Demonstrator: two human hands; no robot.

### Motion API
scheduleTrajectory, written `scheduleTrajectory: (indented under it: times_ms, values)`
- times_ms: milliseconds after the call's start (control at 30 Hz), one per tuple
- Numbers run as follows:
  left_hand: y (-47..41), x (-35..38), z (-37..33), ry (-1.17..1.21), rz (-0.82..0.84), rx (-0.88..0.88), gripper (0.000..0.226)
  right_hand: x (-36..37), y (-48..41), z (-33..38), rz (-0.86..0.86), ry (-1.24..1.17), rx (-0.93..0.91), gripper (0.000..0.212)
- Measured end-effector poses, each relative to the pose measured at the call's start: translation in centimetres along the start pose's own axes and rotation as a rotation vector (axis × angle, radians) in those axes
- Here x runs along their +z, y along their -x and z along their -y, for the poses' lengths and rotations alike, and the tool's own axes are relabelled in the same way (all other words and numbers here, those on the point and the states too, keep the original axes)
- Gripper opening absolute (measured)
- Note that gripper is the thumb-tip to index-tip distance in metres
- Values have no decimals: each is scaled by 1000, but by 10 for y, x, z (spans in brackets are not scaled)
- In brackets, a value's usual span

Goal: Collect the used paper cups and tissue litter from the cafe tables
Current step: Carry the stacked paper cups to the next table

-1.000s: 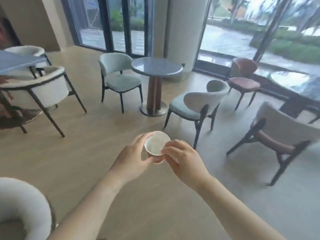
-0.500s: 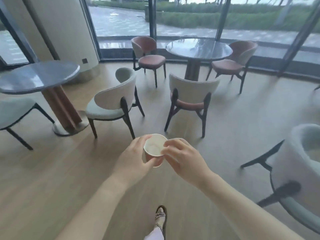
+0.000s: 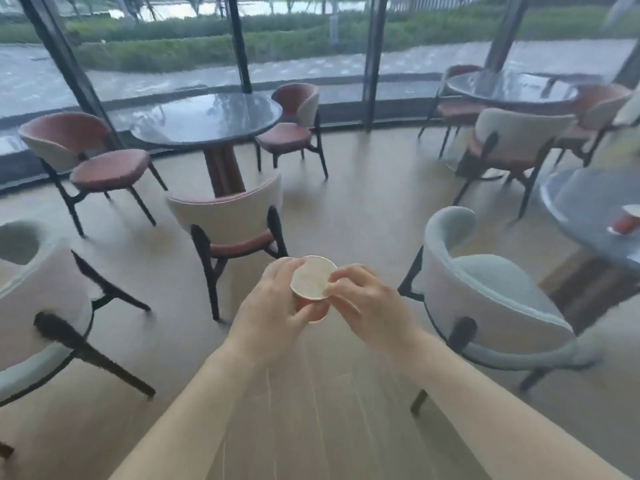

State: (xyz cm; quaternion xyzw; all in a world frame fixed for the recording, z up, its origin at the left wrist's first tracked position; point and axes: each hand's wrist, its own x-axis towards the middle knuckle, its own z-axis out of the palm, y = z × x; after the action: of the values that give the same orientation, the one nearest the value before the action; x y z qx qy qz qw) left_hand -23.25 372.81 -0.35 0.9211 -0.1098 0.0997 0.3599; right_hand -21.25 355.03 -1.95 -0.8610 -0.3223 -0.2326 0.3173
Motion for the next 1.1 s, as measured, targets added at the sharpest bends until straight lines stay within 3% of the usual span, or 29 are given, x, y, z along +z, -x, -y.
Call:
scheduleTrajectory:
  times_ms: [367, 800, 1100]
  values:
    - [-94, 155, -142, 0, 305, 402, 59, -158, 94, -101, -207, 363, 360, 6]
    - [-98, 361, -347, 92, 393, 629, 48, -347, 255, -207, -320, 567, 543, 6]
    - [-109, 444, -411, 139, 520, 659, 28, -406, 316, -270, -378, 593, 629, 8]
